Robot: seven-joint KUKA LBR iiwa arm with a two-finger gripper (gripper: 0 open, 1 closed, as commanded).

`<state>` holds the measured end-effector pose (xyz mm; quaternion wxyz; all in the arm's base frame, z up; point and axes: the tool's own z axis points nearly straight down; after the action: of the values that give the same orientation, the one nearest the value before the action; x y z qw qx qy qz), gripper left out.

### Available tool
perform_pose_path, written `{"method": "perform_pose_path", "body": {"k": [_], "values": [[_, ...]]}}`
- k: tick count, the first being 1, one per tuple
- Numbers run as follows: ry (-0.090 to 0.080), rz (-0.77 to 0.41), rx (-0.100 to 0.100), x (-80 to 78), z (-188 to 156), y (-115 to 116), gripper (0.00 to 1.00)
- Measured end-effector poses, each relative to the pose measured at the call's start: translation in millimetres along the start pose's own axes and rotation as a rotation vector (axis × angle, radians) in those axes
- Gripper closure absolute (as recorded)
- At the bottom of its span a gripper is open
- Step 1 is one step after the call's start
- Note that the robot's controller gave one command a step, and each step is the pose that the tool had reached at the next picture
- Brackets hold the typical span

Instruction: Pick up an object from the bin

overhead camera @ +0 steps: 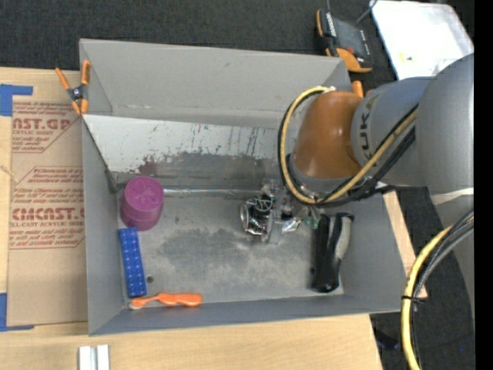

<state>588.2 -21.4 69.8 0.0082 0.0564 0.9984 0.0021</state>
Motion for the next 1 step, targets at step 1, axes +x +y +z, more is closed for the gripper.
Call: {"method": "perform_pose_path", "body": {"k": [1], "values": [[-0.001, -0.033, 0.001, -3.5, 0.1, 3.8, 1.00]]}}
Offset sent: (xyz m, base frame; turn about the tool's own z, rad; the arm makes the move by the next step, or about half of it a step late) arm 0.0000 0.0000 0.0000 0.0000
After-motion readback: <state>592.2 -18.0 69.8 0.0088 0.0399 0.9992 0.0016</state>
